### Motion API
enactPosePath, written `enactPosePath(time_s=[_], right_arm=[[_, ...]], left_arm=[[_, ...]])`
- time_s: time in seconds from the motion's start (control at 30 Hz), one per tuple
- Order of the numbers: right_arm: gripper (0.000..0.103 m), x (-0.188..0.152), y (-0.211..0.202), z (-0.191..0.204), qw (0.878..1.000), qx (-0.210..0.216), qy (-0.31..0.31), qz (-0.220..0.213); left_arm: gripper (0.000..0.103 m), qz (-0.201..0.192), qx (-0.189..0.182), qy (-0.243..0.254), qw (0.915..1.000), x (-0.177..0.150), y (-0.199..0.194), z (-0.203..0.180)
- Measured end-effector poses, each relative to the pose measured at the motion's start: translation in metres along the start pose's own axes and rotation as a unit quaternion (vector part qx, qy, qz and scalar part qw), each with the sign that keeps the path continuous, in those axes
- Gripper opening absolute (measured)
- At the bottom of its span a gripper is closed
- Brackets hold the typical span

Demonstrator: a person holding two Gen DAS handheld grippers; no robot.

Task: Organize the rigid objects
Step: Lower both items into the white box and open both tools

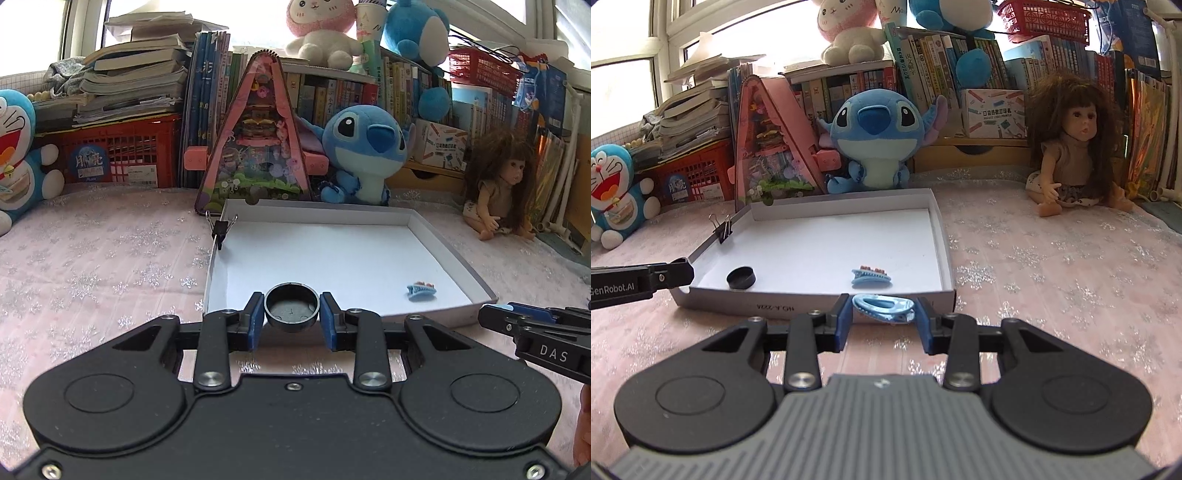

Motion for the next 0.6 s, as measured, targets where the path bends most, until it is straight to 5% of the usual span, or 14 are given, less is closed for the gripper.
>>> enactPosePath(time_s=[0.6], right_arm=[[0.043,0.07,0.093,-0.011,0.991,0.061,0.047,0.112]], left_arm=[[0.03,0.078,-0.022,-0.026,0.9964,0.055,0.098,0.018]])
Point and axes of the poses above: each gripper's, at about its wrist camera, not at the fingertips, and y roughly the way its jaws point, z to its left, x to its top, the point moved 2 cm from there along y, roughly the way its jaws point, and after that the axes turned 6 degrees about y, right-handed, at the moved point
